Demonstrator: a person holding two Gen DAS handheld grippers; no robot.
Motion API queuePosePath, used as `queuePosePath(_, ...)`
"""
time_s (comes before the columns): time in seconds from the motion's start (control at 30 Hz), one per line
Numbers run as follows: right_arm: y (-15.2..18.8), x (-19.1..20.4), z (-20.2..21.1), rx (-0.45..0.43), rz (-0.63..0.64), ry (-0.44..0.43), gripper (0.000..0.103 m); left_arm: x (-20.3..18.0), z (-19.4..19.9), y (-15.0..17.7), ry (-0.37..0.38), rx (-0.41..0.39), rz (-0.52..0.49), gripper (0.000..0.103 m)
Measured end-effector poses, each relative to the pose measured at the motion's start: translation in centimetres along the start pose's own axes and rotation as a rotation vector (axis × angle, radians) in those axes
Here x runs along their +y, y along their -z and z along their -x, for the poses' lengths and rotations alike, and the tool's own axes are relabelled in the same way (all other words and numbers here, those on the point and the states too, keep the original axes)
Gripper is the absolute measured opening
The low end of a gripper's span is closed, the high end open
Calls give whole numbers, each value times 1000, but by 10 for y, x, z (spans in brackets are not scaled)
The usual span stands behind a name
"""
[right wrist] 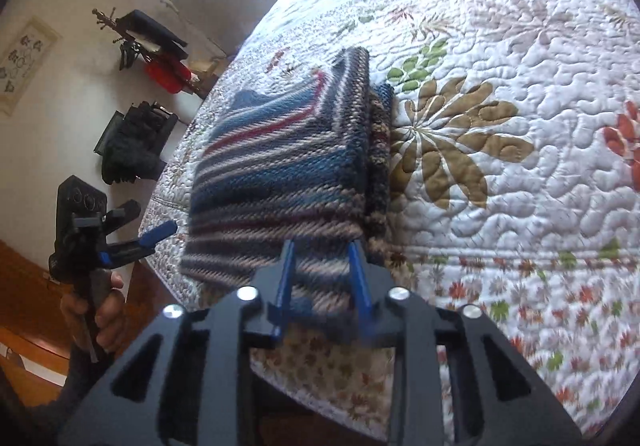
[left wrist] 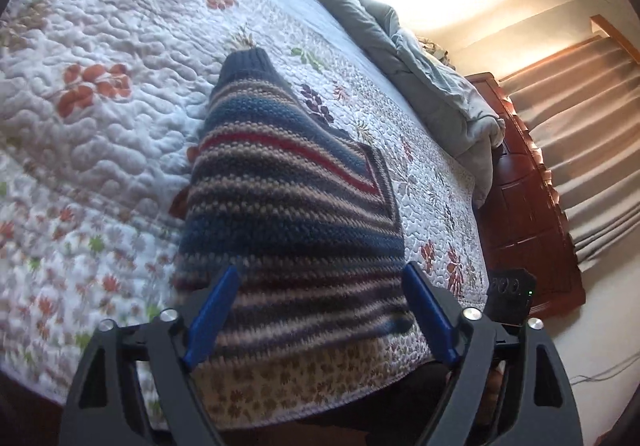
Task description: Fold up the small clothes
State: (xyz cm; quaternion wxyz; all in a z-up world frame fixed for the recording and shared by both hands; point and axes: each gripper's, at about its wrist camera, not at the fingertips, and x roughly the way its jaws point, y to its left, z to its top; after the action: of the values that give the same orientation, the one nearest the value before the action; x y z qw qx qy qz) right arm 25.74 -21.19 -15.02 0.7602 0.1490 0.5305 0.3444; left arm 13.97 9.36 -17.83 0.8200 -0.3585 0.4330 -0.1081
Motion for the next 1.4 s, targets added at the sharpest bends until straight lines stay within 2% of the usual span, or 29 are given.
queuePosePath(0.03, 7, 5, 8, -5, 0, 2, 34, -8, 12, 12, -19, -13, -15, 92)
queuePosePath(0.07, 13, 9, 15, -12, -2, 6, 44, -15, 21, 22, -49, -21, -33, 95)
queuePosePath(0.1, 19, 15, 23, -21, -3, 17, 60, -20, 27, 29, -73, -28, -50, 96)
queuePosePath(0.2, 43, 40, 48, -62, 7, 70, 86, -49, 56, 65, -191, -69, -137, 98)
queuePosePath(0.23, 50, 46, 53, -69, 12, 89, 90, -60, 64, 76, -243, -87, -173, 98)
queuePosePath(0.33, 76, 76, 73, -107, 52, 163, 95, -90, 89, 107, -409, -176, -276, 99)
queuePosePath(0.4, 90, 92, 88, -150, 73, 210, 98, -101, 110, 125, -459, -255, -289, 99)
queuePosePath(0.47, 103, 103, 100, -192, 89, 249, 100, -108, 132, 142, -462, -313, -273, 99)
queuePosePath(0.53, 117, 116, 116, -248, 102, 301, 100, -113, 145, 153, -461, -327, -249, 99)
queuePosePath(0.63, 134, 136, 135, -319, 143, 367, 100, -122, 159, 163, -479, -301, -239, 99)
queuePosePath(0.73, 142, 159, 147, -296, 216, 376, 100, -145, 170, 182, -530, -331, -285, 99)
queuePosePath(0.8, 142, 168, 156, -286, 231, 353, 100, -161, 177, 193, -555, -356, -317, 99)
queuePosePath(0.97, 150, 189, 169, -303, 256, 381, 100, -183, 180, 207, -595, -371, -352, 99)
queuePosePath(1.4, 157, 185, 155, -249, 263, 392, 100, -183, 158, 216, -591, -318, -343, 99)
